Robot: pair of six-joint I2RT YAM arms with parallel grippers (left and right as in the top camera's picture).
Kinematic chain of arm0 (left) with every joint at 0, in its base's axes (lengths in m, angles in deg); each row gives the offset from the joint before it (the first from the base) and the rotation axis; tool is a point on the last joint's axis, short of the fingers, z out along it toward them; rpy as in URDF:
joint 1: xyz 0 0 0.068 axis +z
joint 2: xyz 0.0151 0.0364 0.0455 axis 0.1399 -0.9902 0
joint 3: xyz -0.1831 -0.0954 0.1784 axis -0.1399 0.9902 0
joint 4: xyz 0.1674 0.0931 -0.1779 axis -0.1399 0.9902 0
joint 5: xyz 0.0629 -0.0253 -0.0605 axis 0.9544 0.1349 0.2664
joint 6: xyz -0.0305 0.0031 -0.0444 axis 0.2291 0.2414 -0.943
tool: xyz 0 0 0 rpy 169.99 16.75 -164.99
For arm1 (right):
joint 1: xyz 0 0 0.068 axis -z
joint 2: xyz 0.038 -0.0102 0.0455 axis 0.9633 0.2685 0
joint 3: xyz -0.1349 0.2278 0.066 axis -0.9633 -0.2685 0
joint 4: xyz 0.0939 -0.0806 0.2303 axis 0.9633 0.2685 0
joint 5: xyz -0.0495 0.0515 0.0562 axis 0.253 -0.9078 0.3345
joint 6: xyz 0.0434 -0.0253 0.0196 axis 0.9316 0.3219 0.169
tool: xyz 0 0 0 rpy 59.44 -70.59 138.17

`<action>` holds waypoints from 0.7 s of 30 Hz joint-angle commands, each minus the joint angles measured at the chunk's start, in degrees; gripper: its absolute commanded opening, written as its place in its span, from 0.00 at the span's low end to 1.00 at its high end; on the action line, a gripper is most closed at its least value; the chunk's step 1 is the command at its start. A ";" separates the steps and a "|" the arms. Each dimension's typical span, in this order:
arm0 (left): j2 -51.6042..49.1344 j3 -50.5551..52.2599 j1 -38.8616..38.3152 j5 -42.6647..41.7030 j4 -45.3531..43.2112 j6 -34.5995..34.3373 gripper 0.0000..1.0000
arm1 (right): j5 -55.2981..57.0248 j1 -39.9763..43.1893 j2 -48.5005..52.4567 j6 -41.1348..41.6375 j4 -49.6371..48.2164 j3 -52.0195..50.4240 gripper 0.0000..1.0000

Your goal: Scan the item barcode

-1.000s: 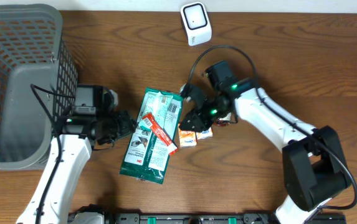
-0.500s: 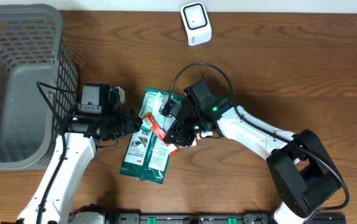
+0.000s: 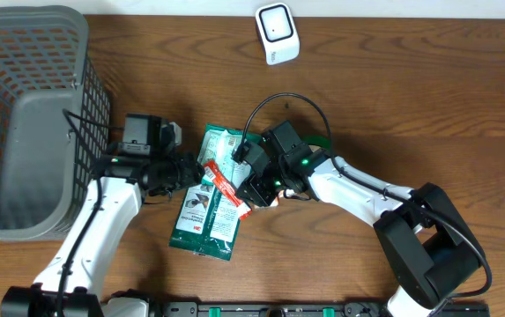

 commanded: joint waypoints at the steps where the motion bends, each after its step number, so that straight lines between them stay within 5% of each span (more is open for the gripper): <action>1: -0.98 0.15 -2.25 0.26 -0.85 1.20 0.46 | 0.46 -1.25 0.61 0.90 -0.28 -0.44 0.40; 21: -5.92 0.17 -3.93 0.48 -3.56 1.14 0.46 | 0.46 -2.91 2.62 1.31 -0.74 -0.44 0.30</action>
